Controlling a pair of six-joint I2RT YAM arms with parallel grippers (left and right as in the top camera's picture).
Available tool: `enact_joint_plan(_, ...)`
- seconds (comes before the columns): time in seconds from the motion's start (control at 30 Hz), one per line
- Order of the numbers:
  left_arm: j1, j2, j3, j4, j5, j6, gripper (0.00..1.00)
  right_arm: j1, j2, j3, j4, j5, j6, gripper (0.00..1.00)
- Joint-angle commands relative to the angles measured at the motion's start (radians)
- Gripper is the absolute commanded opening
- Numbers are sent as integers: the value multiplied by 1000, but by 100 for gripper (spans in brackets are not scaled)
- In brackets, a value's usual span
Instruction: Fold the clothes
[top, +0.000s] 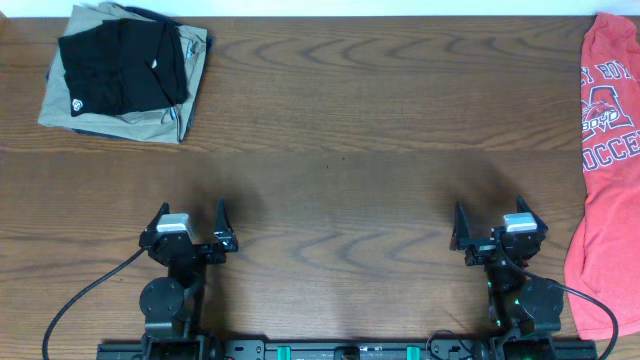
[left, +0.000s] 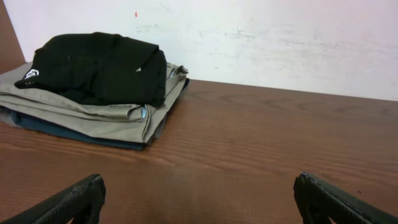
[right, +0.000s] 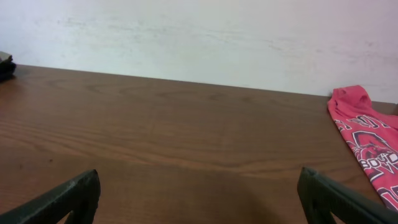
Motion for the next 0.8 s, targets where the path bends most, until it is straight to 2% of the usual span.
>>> enact_joint_plan(0.0, 5, -6, -16, -37, -15, -8, 98, 6, -1, -2, -4, 10, -13, 99)
enact_joint_plan(0.6, 5, -6, -16, -37, -15, -9, 98, 6, -1, -2, 10, -5, -12, 99)
enact_joint_plan(0.67, 5, -6, -16, -37, -15, -8, 98, 6, -1, -2, 58, -132, 44, 99)
enact_joint_plan(0.77, 5, -6, -16, -37, -15, -8, 98, 6, -1, -2, 83, -498, 249, 99)
